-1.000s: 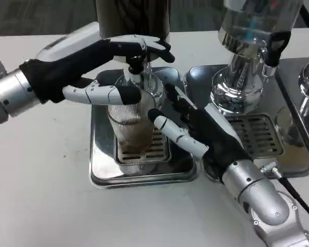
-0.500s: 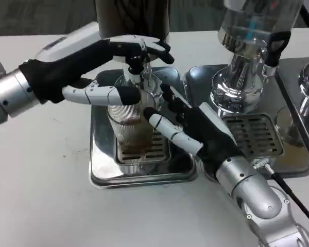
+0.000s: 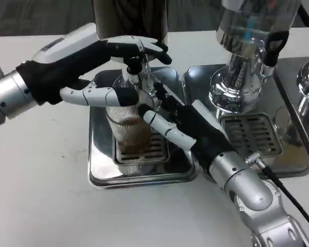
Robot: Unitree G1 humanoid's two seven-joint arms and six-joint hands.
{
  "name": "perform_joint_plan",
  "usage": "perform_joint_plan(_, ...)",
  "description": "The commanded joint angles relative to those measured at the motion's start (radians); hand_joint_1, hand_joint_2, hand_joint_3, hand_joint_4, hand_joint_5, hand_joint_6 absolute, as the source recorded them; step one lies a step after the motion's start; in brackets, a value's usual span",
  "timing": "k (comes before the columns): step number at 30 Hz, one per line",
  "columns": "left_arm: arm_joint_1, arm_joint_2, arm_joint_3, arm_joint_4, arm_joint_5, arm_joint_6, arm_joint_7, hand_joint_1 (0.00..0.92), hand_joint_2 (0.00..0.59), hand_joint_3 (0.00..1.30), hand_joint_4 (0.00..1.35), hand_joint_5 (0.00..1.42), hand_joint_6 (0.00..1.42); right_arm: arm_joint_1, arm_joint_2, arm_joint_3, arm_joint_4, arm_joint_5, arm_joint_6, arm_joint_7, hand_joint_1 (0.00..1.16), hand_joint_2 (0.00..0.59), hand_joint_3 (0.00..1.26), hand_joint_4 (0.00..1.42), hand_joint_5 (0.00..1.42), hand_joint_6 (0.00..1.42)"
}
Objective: Grasp the cup under the faucet to collect the drink, then remove the cup.
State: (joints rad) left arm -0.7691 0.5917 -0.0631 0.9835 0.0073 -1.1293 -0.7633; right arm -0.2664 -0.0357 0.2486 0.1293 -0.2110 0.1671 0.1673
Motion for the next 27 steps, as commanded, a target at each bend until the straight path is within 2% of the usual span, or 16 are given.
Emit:
perform_joint_plan(1, 0.023, 0.019, -0.009, -0.005, 0.013, -0.003, -0.003, 0.0, 0.102, 0.33, 0.18, 0.14, 0.18, -0.024, 0.01, -0.008, 0.027, 0.009, -0.029, -0.015, 0.25, 0.228, 0.0, 0.0, 0.0, 0.0)
perform_joint_plan(27, 0.038, 0.033, -0.004, -0.022, -0.005, 0.005, 0.001, 0.0, 0.103, 0.33, 0.19, 0.14, 0.19, -0.075, 0.025, -0.022, 0.106, 0.029, -0.058, -0.013, 0.27, 0.231, 0.0, 0.0, 0.0, 0.0)
